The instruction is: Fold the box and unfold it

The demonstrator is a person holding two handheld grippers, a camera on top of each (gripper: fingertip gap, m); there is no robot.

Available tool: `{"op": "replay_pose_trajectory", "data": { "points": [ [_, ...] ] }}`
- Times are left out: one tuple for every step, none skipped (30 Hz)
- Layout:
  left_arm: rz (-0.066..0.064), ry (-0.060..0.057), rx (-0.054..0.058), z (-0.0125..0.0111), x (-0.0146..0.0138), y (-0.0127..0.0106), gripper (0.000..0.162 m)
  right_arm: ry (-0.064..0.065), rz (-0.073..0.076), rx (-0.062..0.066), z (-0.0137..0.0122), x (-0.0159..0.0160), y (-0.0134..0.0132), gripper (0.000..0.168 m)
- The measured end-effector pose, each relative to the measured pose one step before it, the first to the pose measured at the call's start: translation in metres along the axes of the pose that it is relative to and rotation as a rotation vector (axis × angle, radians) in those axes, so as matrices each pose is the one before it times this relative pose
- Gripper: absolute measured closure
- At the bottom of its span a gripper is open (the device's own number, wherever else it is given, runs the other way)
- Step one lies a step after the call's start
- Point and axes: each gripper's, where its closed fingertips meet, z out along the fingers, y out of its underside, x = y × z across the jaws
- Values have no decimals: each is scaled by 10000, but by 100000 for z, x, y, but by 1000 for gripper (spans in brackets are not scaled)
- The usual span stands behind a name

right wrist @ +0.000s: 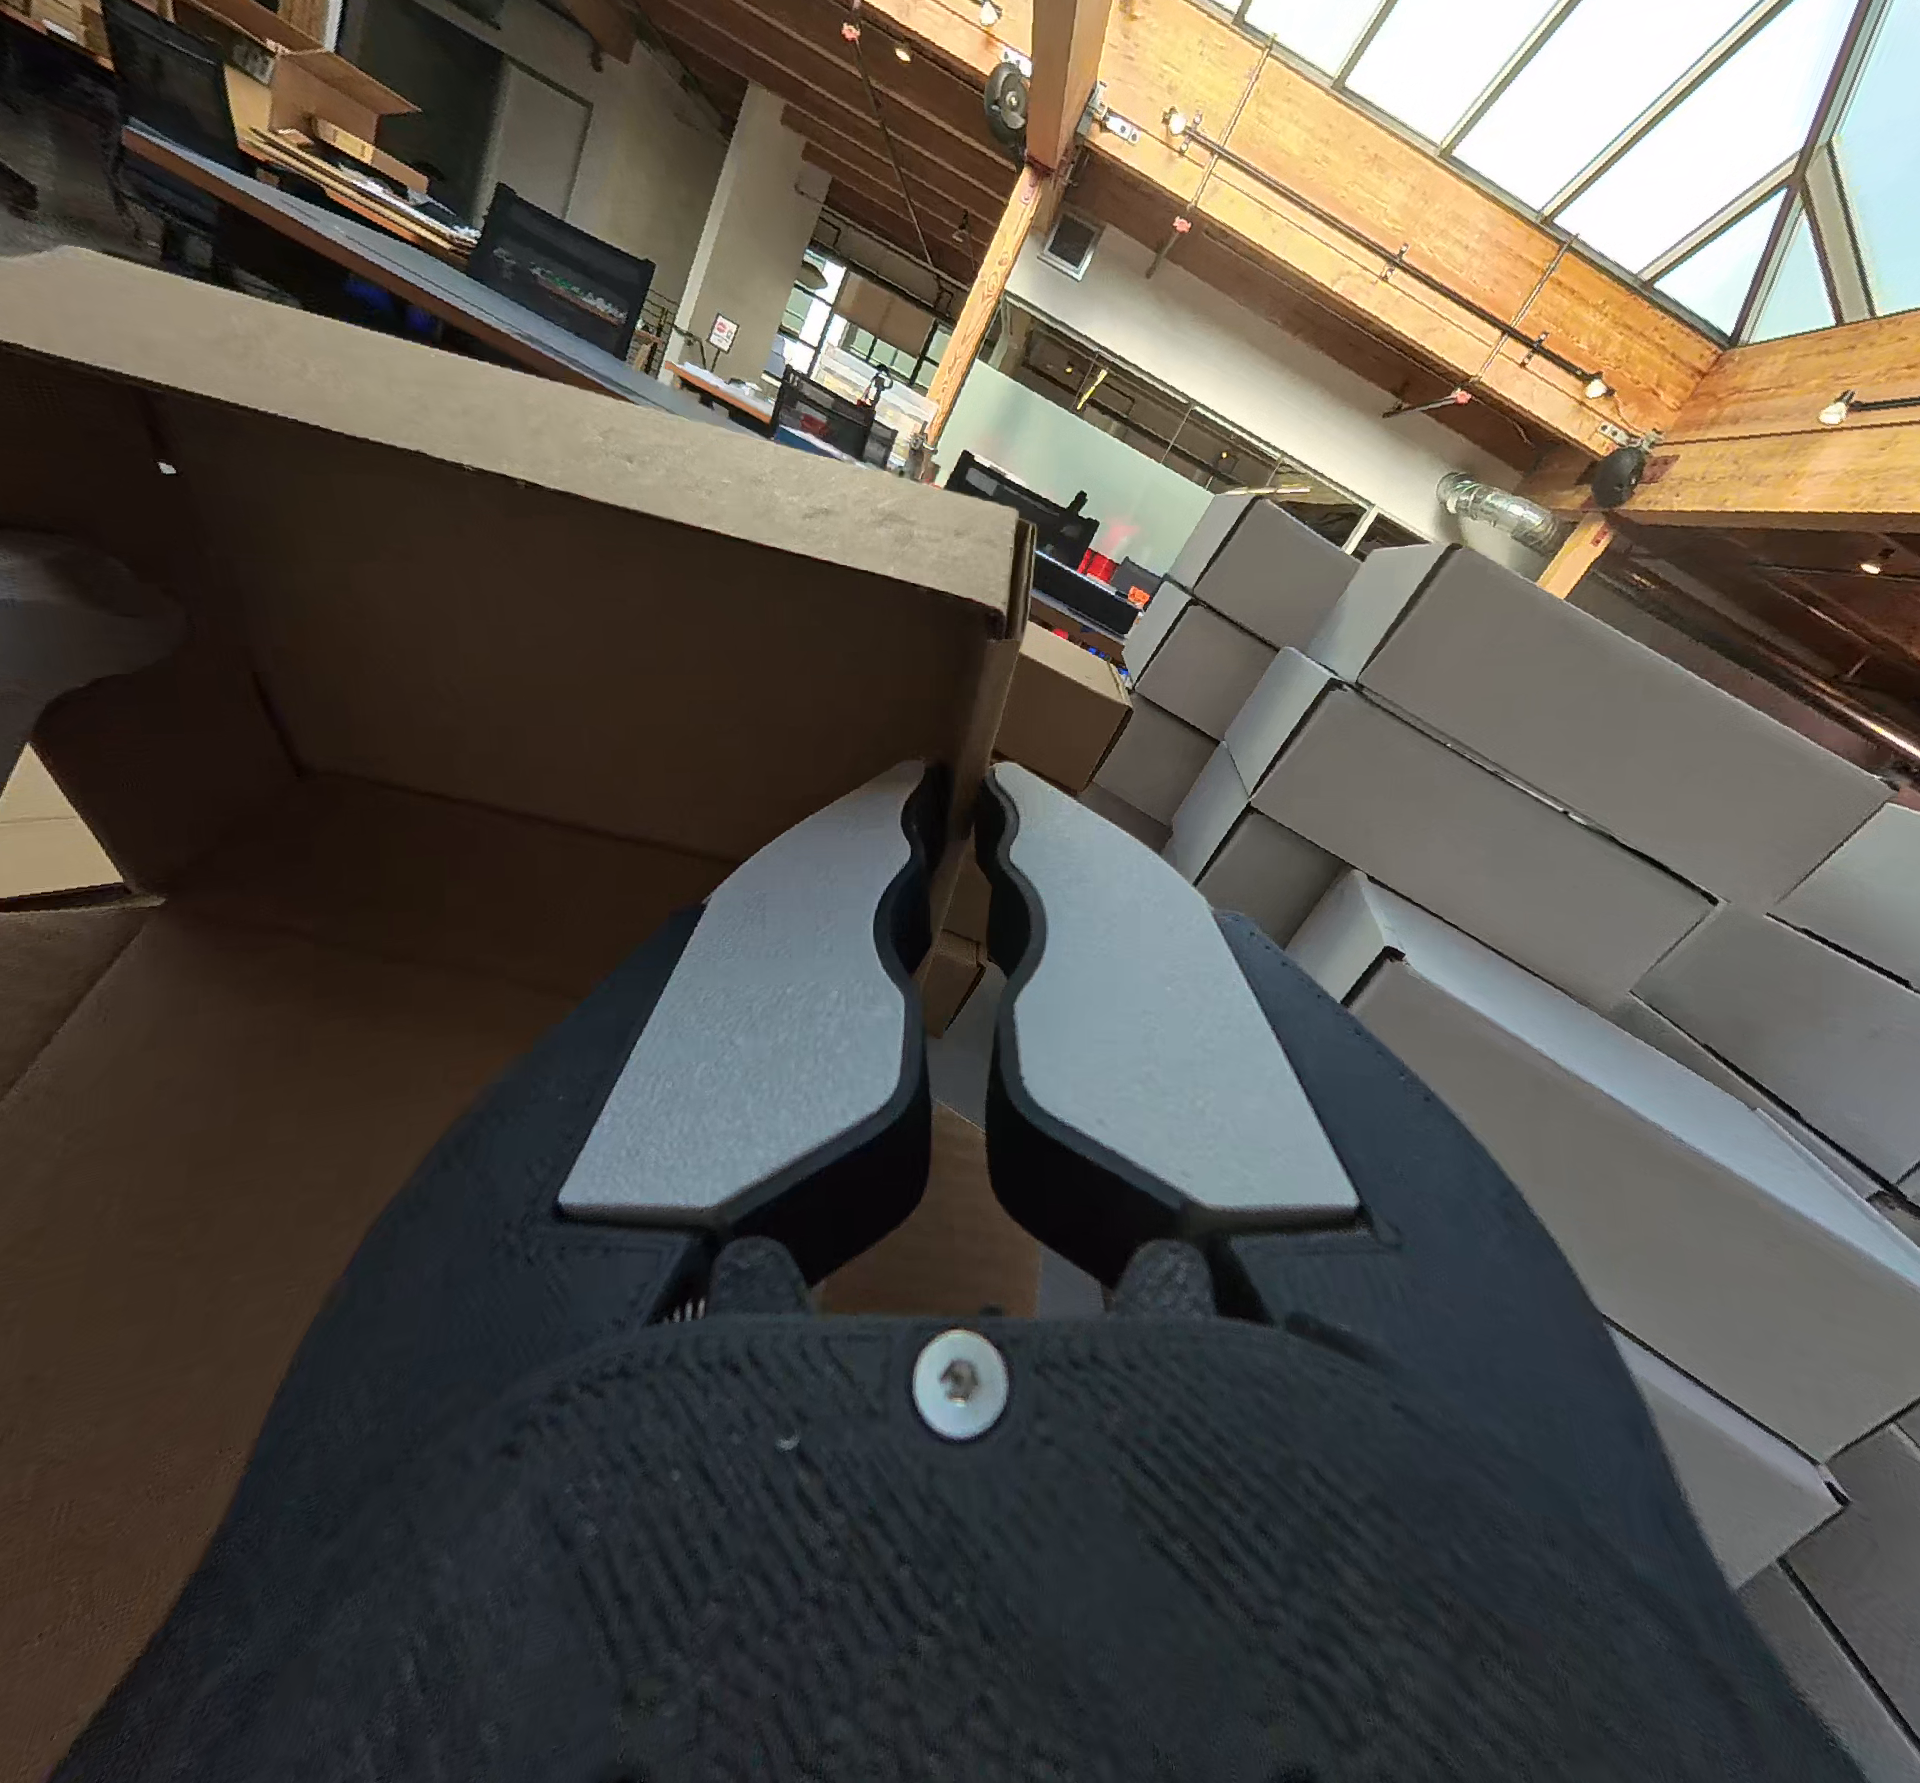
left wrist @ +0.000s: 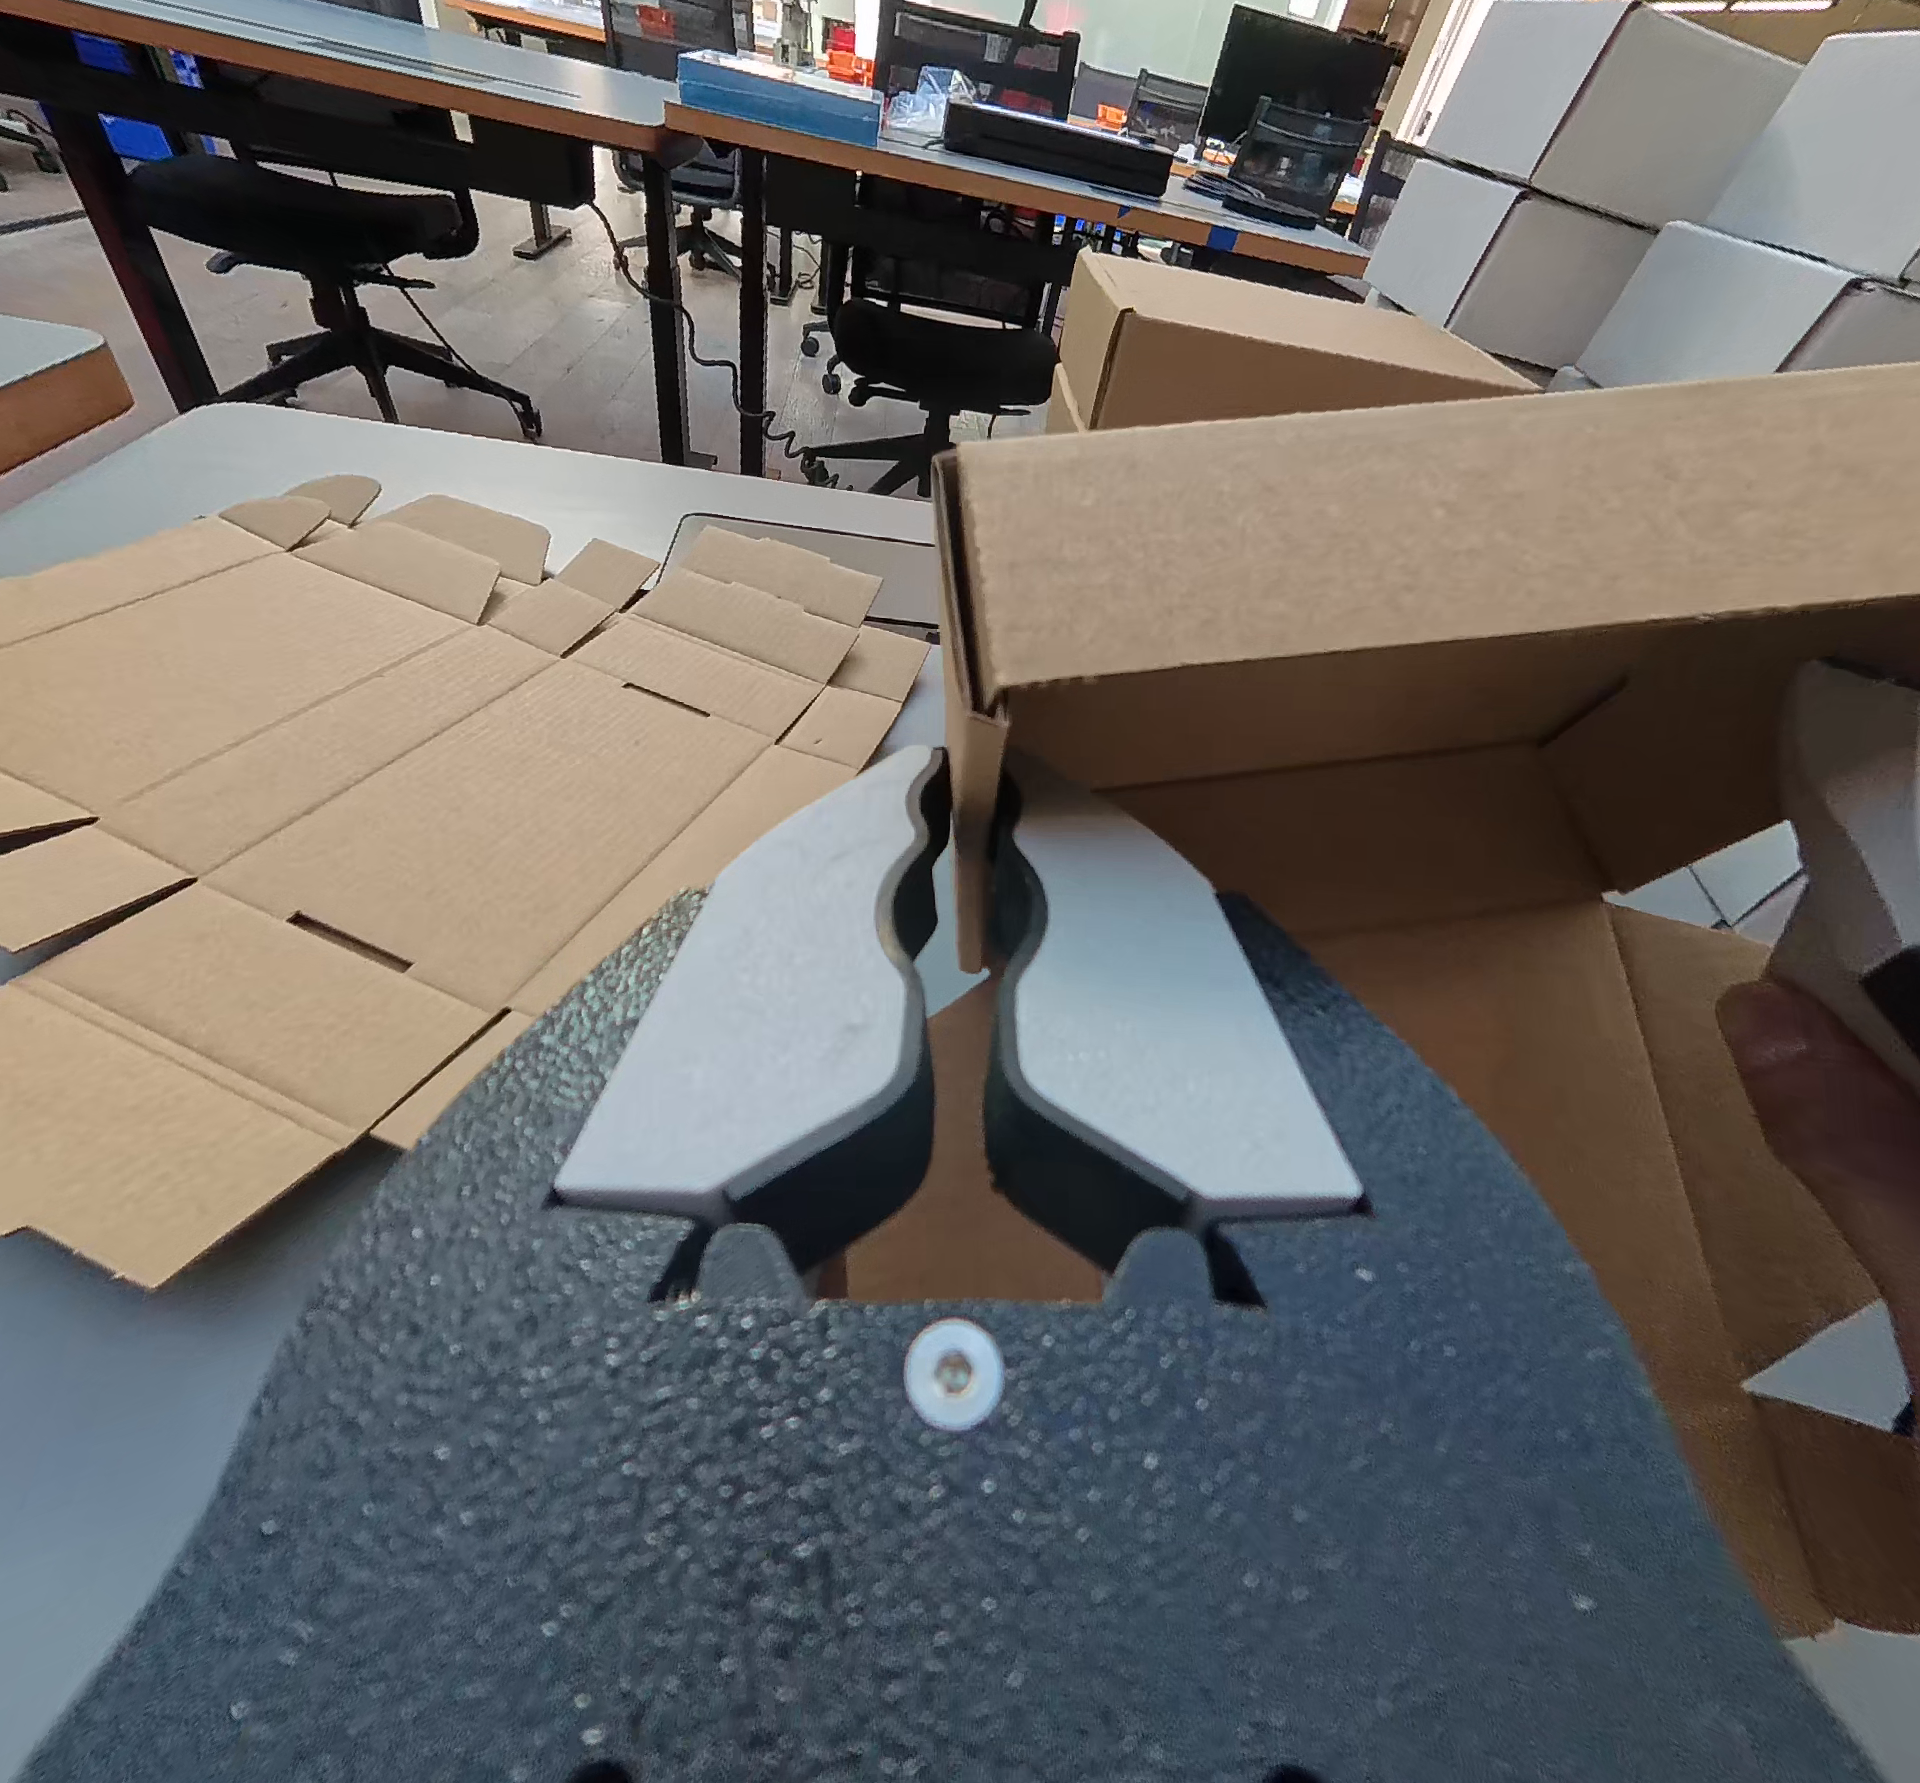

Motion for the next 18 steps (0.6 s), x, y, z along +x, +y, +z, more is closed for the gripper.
{"op": "replay_pose_trajectory", "data": {
  "points": [
    [-55, 69, -20, 7, -89, -18, 157, -191, 14, 176, -106, -80, -428, 162],
    [-90, 65, 47, -47, -130, -182, 157, -165, -134, 226, -207, -104, -512, 161],
    [-98, -13, 5, -38, -270, -229, 157, -249, -34, 35, -145, -304, -324, 161],
    [-79, 3, 30, -22, -302, -314, 157, -236, 15, 73, -197, -359, -373, 159],
    [-69, 14, 17, 10, -306, -352, 157, -175, -124, 197, -277, -297, -534, 157],
    [28, -46, -5, 21, -363, -374, 157, -208, -156, 215, -299, -318, -714, 145],
    [126, -43, 35, 32, -354, -437, 157, -245, -201, 113, -303, -282, -726, 131],
    [158, -30, 7, 0, -348, -475, 157, -230, -175, -4, -352, -116, -654, 123],
    [228, 8, 26, -37, -286, -578, 157, -332, -125, 21, -442, -47, -696, 116],
    [335, 37, 8, -51, -242, -650, 157, -334, -40, 146, -579, 150, -845, 107],
    [375, 80, -19, -61, -187, -699, 157, -268, 52, 204, -692, 364, -856, 104],
    [443, 196, -101, -56, -14, -663, 157, -335, 152, 202, -759, 335, -754, 104],
    [470, 274, -154, -39, 105, -622, 157, -380, 292, 186, -774, 310, -613, 103],
    [476, 378, -237, -15, 257, -535, 157, -280, 397, 153, -759, 422, -435, 102],
    [505, 434, -291, -3, 358, -481, 157, -290, 412, 137, -741, 379, -287, 99],
    [588, 477, -173, -25, 465, -612, 157, -289, 428, 118, -707, 337, -157, 96],
    [640, 655, -358, 63, 710, -360, 158, -287, 421, 82, -669, 302, -34, 93],
    [506, 715, -780, 139, 777, 163, 157, -248, 431, 105, -641, 285, -14, 90]
  ]
}}
